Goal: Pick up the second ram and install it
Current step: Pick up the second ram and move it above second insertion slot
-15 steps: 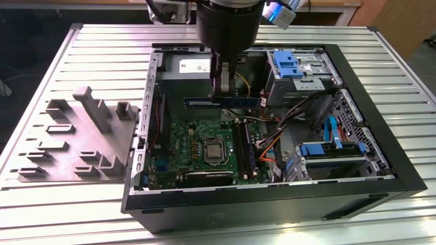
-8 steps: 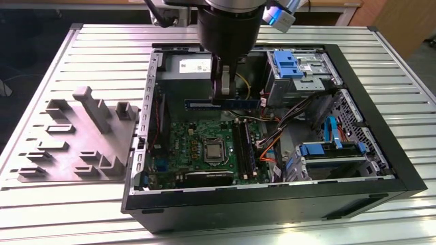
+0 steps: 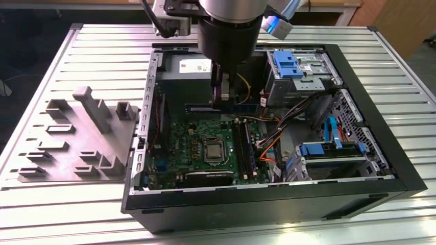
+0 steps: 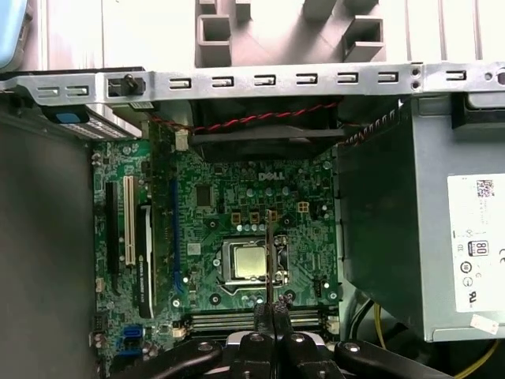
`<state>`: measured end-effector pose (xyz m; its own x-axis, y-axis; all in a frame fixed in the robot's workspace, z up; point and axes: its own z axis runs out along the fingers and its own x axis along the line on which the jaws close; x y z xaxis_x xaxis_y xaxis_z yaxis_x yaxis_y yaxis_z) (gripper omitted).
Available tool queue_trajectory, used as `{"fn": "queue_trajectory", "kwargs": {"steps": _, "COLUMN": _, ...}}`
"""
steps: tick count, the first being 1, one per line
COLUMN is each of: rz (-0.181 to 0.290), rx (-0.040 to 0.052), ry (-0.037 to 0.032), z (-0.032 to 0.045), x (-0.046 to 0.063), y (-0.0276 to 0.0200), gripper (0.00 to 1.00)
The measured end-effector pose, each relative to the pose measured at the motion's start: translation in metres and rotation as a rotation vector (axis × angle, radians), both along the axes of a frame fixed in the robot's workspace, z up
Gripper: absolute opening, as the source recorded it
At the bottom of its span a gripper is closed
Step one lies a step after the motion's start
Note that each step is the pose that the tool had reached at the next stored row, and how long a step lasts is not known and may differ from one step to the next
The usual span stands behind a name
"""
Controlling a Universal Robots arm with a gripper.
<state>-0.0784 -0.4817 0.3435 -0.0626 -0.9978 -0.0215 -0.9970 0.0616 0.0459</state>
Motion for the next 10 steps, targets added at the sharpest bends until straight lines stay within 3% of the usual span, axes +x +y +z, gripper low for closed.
{"fn": "queue_trajectory", "kwargs": {"steps": 10, "rz": 0.0, "rx": 0.0025, "ry": 0.0001, "z": -0.0144, "x": 0.0, "y": 0.0, "gripper": 0.11}}
